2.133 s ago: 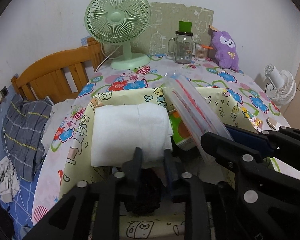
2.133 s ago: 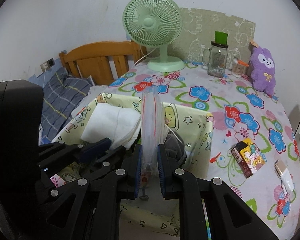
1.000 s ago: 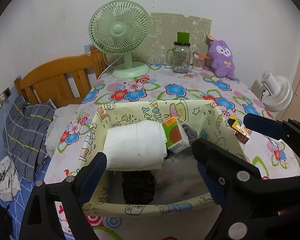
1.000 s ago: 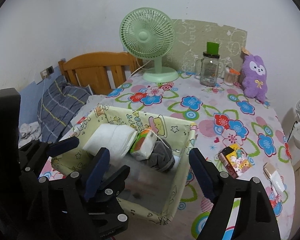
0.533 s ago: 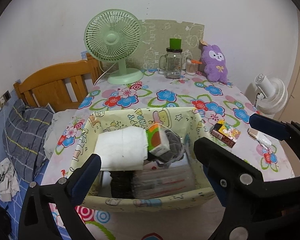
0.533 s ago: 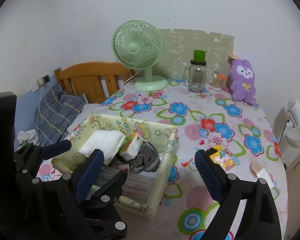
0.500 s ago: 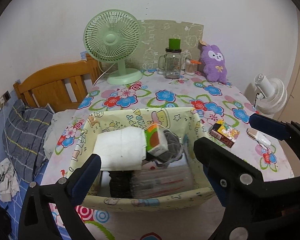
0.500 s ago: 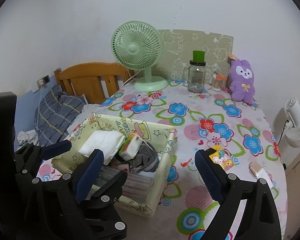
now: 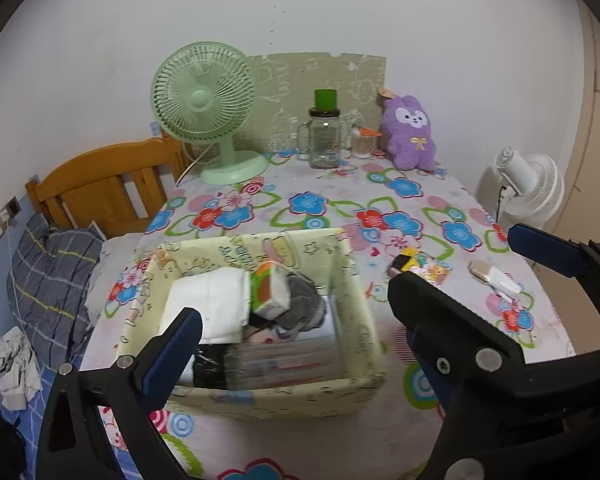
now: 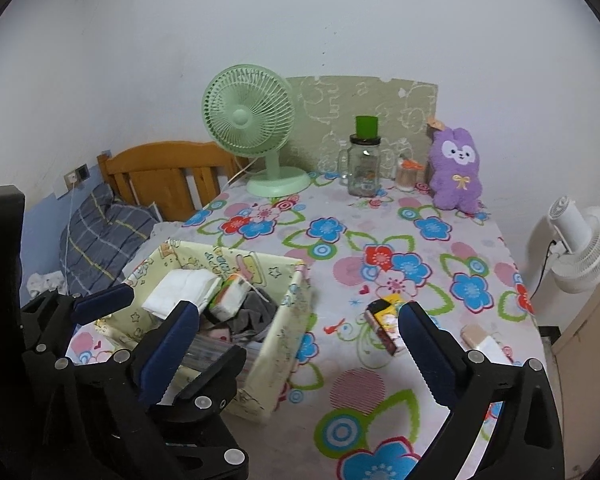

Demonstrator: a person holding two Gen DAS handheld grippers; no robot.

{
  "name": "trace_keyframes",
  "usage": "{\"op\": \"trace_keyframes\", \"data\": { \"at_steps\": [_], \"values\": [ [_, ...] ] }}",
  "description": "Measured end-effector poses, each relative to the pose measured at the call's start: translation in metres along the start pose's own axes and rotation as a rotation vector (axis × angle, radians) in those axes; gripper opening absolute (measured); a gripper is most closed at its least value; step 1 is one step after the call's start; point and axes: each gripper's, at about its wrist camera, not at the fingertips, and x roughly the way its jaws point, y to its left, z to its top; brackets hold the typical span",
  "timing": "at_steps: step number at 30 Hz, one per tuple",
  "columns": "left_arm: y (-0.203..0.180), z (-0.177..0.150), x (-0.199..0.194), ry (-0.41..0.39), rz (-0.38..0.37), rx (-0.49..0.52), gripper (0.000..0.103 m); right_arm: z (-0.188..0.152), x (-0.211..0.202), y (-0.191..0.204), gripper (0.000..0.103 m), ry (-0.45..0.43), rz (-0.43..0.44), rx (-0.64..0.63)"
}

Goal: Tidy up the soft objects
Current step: 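Withdraw both open grippers from the box toward the snack box on the table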

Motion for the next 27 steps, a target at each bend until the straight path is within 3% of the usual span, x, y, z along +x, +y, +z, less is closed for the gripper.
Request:
{"op": "trace_keyframes", "data": {
  "at_steps": [27],
  "values": [
    [-0.072,0.006,-0.016,-0.046,-0.084,0.013,0.102,-0.013,-0.048,-0.068,0.103,-0.052,-0.136,0.083]
  ]
}}
